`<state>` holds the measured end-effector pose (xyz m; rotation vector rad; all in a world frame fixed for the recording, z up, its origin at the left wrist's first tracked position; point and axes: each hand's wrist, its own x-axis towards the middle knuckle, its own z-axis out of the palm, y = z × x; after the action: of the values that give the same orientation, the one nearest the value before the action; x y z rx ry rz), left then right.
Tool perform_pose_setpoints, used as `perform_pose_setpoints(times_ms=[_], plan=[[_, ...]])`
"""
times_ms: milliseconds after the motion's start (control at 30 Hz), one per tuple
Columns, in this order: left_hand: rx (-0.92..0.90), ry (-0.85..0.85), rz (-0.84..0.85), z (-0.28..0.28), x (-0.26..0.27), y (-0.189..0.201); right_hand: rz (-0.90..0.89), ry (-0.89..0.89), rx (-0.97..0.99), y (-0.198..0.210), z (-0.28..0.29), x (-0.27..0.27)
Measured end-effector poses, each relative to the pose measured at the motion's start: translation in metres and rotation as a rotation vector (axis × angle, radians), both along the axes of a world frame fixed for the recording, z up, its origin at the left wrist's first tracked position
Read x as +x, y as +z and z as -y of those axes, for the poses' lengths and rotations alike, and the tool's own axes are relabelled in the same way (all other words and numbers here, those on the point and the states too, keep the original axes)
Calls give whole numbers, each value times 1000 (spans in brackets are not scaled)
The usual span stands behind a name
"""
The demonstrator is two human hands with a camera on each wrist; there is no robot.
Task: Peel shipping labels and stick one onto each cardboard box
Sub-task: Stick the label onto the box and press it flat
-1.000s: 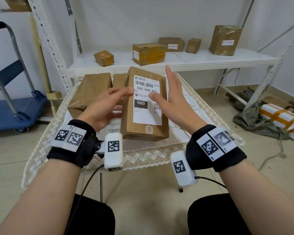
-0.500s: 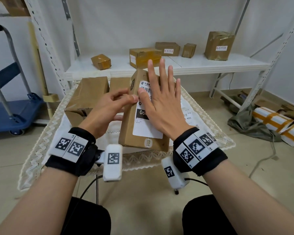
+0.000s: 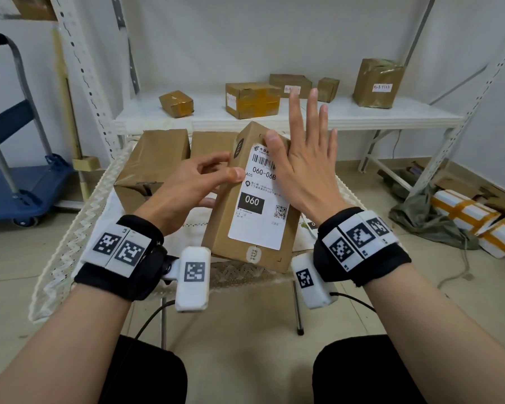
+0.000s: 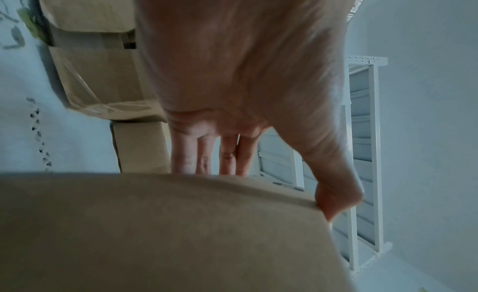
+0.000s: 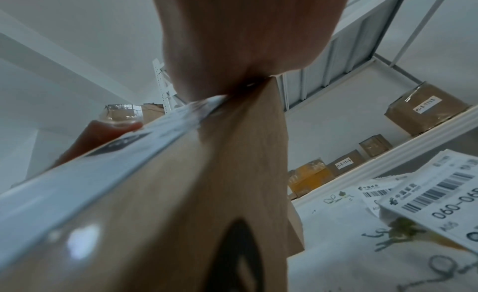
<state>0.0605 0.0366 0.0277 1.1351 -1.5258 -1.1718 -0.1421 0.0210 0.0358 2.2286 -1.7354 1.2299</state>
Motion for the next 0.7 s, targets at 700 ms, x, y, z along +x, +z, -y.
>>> perform_pose_setpoints(times_ms=[700], plan=[[9, 44, -21, 0, 8, 2, -181, 97, -7, -14, -22, 20]])
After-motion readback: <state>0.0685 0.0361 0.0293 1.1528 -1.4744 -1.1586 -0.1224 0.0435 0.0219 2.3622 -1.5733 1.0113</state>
